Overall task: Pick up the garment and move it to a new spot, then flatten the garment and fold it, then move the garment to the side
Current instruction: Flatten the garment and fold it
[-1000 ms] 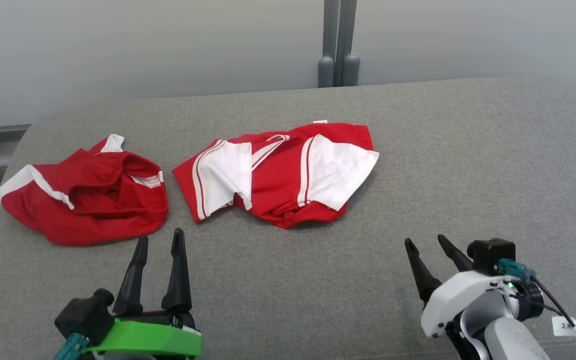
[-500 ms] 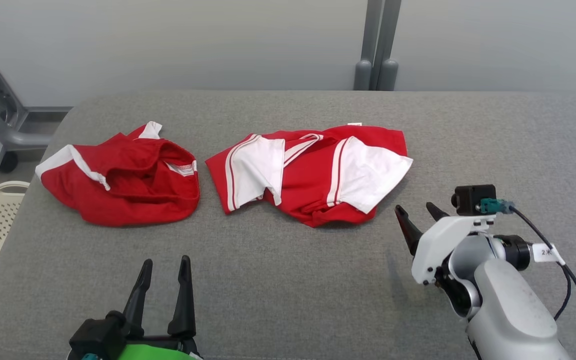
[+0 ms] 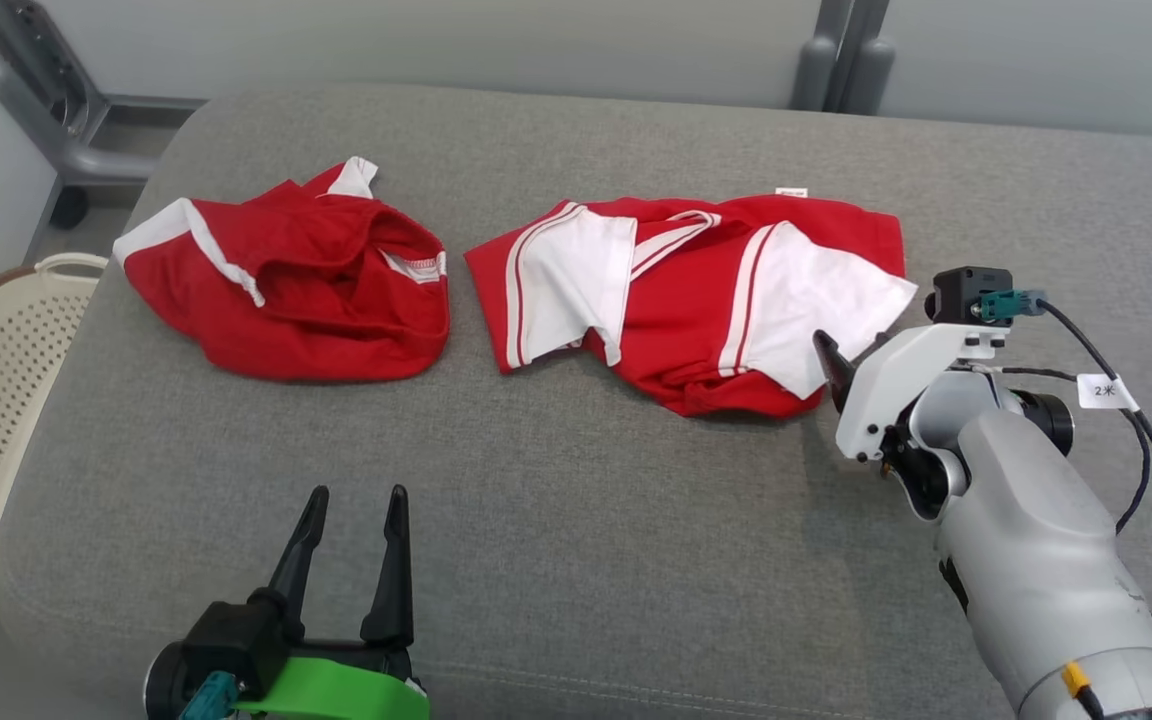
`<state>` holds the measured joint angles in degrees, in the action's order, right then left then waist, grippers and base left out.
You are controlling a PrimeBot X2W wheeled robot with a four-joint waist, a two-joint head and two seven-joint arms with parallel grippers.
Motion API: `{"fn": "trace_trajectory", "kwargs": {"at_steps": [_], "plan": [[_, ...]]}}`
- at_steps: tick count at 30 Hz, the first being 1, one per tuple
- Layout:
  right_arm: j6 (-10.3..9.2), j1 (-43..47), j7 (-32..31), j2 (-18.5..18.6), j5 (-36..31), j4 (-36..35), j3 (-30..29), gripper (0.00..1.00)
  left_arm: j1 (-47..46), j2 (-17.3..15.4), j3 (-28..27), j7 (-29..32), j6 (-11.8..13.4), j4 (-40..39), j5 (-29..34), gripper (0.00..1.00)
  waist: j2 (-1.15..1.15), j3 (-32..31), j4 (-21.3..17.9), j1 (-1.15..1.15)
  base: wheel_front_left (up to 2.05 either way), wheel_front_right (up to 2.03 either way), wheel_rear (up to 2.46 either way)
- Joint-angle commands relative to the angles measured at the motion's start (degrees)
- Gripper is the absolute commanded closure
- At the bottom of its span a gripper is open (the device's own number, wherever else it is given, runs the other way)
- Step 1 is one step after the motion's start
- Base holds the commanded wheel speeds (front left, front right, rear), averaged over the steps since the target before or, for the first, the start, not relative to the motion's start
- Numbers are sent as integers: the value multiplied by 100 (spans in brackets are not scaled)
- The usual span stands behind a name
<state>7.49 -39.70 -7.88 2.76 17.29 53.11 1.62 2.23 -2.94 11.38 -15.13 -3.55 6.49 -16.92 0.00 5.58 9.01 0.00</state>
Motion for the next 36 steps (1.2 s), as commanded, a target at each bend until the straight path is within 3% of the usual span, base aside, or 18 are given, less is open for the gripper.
{"fn": "trace_trajectory", "kwargs": {"at_steps": [1,5,6,7,9,11,12,14,16,18,36], "plan": [[0,-113,59,22,-77,132,-59,0,-117,-12,-26,0,27,15,55,0,0,254,245,0,0,0,0],[0,-368,255,20,-141,650,-313,0,-181,-10,-97,0,19,42,53,0,0,329,325,0,0,0,0],[0,-424,301,18,-109,759,-319,4,-196,-10,-103,0,12,47,52,0,0,334,339,0,0,0,0],[0,-475,354,18,-38,850,-298,16,-208,-9,-114,0,5,52,47,0,0,336,350,0,0,0,0],[0,-565,452,21,1,1044,-236,58,-216,-8,-139,0,-2,55,24,0,0,339,352,0,0,0,0],[0,-642,559,22,14,1224,-189,78,-220,-7,-152,0,-6,69,17,0,0,330,337,0,0,0,0],[0,-676,598,23,20,1314,-170,100,-222,-7,-157,0,-8,73,13,0,0,322,326,0,0,0,0],[0,-754,733,23,-38,1494,-174,94,-225,-5,-156,0,-8,85,6,0,0,300,296,0,0,0,0],[-1,-826,862,25,-82,1648,-214,31,-224,-5,-147,0,-18,94,-6,0,0,280,268,0,0,0,0],[-1,-880,970,21,-101,1778,-269,3,-214,-4,-147,0,-16,110,-11,0,0,265,234,0,0,0,0],[0,-954,926,19,116,2090,-438,0,-278,-1,-71,0,-42,219,-39,0,0,312,234,0,0,0,0]]}}
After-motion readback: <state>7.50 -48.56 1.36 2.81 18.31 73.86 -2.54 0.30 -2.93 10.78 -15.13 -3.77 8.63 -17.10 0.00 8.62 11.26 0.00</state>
